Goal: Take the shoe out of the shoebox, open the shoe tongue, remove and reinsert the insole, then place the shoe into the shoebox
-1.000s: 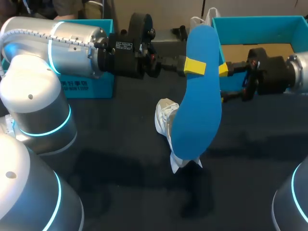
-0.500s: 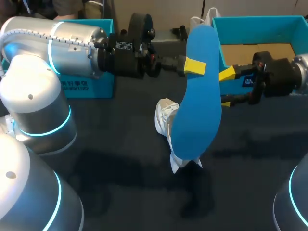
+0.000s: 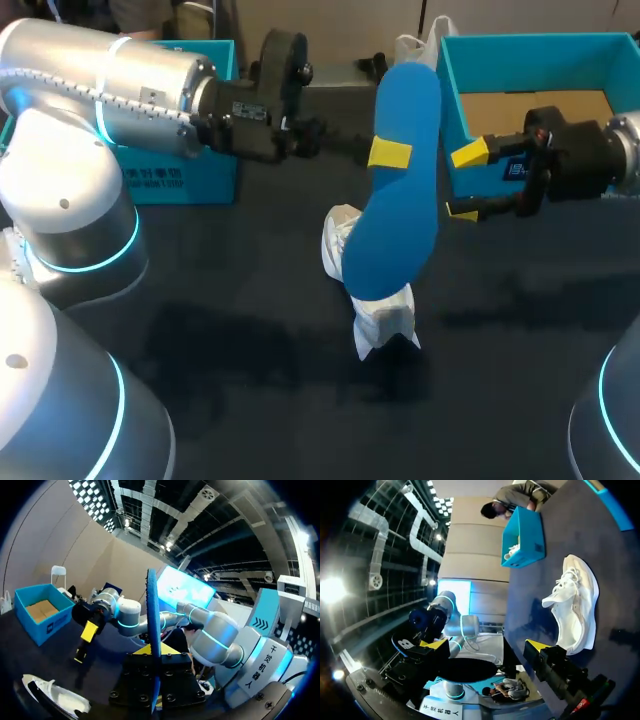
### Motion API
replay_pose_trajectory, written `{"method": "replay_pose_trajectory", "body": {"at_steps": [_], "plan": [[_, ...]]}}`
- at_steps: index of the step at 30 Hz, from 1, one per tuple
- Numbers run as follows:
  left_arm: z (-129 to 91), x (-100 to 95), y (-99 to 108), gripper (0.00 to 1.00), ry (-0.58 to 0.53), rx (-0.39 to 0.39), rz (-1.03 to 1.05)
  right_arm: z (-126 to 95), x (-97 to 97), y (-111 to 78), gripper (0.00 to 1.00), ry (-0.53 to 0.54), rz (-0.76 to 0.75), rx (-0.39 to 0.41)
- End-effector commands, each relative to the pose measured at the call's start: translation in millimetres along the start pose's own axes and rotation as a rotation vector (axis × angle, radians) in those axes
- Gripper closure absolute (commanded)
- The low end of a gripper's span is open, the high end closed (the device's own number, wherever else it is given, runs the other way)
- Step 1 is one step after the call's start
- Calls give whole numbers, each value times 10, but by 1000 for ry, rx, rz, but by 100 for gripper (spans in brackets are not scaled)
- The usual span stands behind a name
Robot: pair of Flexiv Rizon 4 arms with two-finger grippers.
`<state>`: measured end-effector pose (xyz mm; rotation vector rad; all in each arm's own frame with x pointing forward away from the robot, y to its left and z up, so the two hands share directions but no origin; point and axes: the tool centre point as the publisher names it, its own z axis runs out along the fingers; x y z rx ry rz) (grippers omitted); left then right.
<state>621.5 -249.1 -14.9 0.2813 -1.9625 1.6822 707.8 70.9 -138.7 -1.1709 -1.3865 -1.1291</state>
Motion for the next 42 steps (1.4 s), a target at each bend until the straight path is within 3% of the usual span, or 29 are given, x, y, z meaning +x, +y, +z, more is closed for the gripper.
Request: {"method": "replay_pose_trajectory", "body": {"at_steps": [1, 6, 11, 21, 42], "plan": [[-108, 6, 63, 100, -97, -56, 302, 10, -5, 11, 0, -1, 1, 1], [-182, -97, 144, 100, -247, -137, 637, 10, -5, 11, 0, -1, 1, 1], [-286, -185, 226, 100, -337, -139, 903, 10, -5, 11, 0, -1, 1, 1], [-422, -389, 216, 100, -341, -163, 1234, 10, -5, 11, 0, -1, 1, 1], [-443, -415, 203, 100, -334, -162, 1253, 10, -5, 11, 0, -1, 1, 1]]}}
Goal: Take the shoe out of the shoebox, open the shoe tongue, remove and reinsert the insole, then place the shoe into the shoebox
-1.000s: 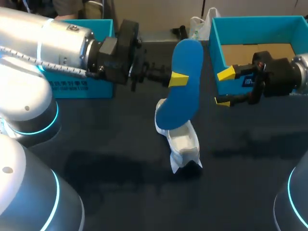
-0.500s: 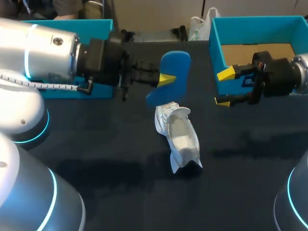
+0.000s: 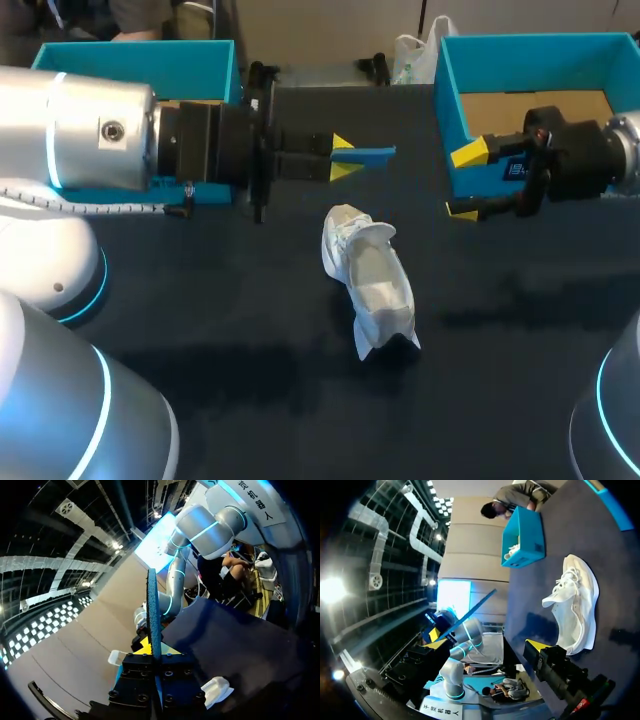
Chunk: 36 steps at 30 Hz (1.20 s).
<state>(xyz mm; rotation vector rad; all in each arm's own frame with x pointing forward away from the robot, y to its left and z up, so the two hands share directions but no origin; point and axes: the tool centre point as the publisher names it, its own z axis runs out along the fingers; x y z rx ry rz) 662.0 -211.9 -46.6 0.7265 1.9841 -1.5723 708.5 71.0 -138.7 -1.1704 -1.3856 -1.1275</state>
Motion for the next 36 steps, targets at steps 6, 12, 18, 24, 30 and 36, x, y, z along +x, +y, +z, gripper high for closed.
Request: {"method": "replay_pose_trajectory", "body": {"at_steps": [6, 12, 18, 24, 30, 36], "plan": [[25, 230, 162, 100, -65, -1, 199, 10, -4, 5, 0, -1, 0, 0], [54, 375, 355, 100, -157, 1, 439, 10, -4, 5, 0, -1, 0, 0], [123, 507, 504, 100, -224, -27, 588, 10, -4, 5, 0, -1, 0, 0], [179, 613, 639, 100, -317, -71, 727, 10, -4, 5, 0, -1, 0, 0], [218, 745, 763, 100, -316, -87, 823, 10, -4, 5, 0, -1, 0, 0], [260, 814, 740, 100, -290, -62, 833, 10, -4, 5, 0, -1, 0, 0]]}}
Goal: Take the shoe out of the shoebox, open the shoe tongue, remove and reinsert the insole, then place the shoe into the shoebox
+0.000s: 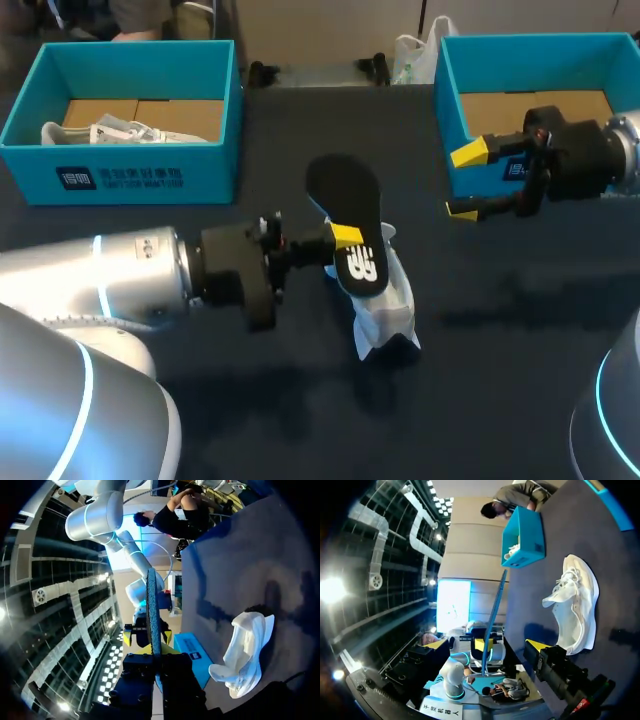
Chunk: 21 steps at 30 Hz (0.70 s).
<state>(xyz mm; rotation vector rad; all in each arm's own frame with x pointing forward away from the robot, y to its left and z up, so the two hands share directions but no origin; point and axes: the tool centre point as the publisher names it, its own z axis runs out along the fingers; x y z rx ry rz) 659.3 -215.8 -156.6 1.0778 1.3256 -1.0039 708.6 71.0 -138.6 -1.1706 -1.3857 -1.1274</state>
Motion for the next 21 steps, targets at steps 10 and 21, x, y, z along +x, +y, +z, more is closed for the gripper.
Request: {"method": "replay_pose_trajectory", "body": {"at_steps": [10, 21], "plan": [[-6, -40, -79, 100, -44, 40, 34, 169, -39, 112, 0, -3, 16, 2], [176, -139, -54, 100, -46, 47, 69, 402, -39, 302, 0, 26, 30, 37]]}}
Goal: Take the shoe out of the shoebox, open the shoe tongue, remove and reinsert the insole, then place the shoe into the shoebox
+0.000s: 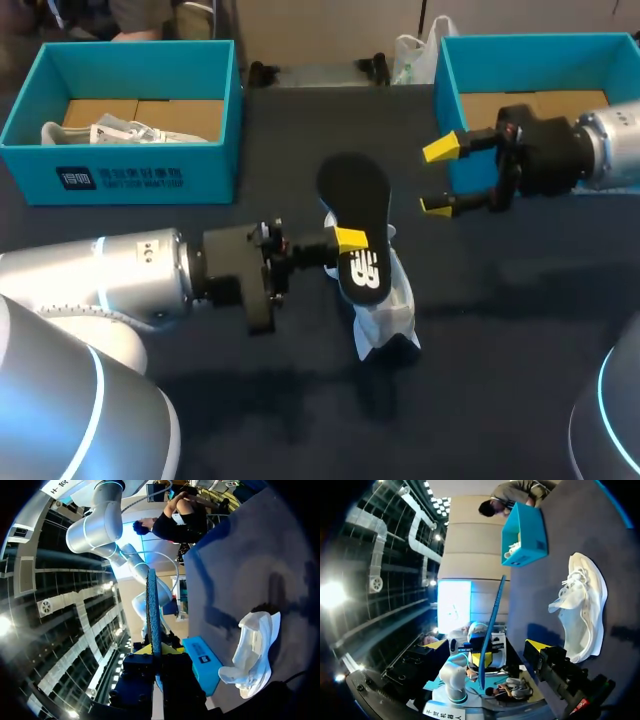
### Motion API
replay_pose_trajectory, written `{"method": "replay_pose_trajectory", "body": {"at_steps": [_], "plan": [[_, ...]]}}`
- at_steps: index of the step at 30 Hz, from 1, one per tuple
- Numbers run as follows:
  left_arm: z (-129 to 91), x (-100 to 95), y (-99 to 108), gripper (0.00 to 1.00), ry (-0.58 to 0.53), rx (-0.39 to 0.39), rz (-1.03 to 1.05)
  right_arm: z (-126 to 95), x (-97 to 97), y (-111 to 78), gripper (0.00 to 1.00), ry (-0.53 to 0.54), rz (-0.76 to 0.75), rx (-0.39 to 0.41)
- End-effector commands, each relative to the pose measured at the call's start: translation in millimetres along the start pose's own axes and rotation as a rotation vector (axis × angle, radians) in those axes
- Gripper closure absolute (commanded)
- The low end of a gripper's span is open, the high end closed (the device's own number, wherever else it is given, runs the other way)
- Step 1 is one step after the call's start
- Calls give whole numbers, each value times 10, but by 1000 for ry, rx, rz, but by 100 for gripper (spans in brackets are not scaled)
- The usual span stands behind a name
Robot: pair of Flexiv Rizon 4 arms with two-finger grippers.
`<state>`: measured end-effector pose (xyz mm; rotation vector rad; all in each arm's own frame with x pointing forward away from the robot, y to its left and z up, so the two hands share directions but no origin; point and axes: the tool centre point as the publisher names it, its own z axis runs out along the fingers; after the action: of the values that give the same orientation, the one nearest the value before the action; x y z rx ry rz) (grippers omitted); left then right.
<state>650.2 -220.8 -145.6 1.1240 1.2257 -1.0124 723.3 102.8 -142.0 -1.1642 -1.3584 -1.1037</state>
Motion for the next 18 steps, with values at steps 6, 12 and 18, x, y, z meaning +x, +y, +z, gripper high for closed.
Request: {"method": "replay_pose_trajectory", "body": {"at_steps": [6, 12, 18], "plan": [[296, -49, 49, 100, 33, 13, 50, 170, -20, 167, 10, 21, -3, 31], [389, -76, 45, 100, 59, 40, 86, 239, -27, 156, 33, 35, -5, 35], [485, -72, 90, 100, 75, 35, 103, 286, -23, 144, 55, 44, -10, 36]]}}
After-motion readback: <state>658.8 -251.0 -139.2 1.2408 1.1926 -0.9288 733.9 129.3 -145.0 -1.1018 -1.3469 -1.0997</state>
